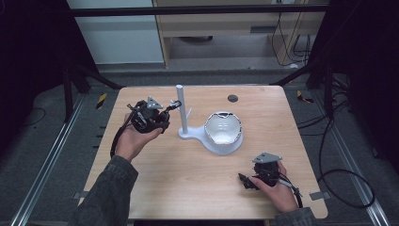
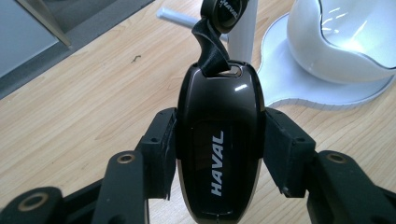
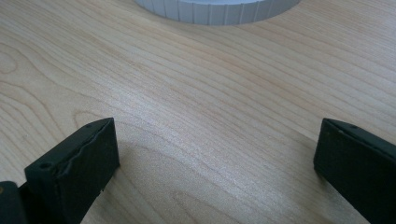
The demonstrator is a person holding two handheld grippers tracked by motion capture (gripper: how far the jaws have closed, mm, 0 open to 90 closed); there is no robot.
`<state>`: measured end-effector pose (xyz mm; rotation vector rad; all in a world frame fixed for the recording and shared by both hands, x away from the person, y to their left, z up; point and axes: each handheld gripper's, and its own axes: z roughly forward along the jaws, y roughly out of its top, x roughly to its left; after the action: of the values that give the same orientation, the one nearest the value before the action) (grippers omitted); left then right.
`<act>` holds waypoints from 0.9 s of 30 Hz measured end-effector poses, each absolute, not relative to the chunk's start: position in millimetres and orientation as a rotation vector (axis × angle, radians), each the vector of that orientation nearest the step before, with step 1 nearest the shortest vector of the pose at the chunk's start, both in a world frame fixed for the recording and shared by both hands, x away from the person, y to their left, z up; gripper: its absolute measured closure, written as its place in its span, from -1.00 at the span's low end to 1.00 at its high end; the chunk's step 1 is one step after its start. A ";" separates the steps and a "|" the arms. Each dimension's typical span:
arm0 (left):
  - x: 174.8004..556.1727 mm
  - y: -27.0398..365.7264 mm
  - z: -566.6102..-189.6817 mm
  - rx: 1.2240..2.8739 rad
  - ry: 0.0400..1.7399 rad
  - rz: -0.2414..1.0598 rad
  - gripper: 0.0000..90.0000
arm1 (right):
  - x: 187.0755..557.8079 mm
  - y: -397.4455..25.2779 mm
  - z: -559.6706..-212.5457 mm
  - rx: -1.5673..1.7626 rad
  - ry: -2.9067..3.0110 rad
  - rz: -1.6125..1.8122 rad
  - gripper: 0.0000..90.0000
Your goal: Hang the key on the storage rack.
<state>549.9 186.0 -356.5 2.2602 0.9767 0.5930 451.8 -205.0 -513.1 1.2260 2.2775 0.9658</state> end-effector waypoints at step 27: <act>550.6 173.5 -390.8 2.195 0.964 0.534 0.08 | 451.8 -205.0 -513.1 1.226 2.278 0.964 -0.99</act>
<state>550.6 173.5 -390.8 2.1949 0.9641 0.5337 451.8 -205.0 -513.1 1.2260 2.2785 0.9644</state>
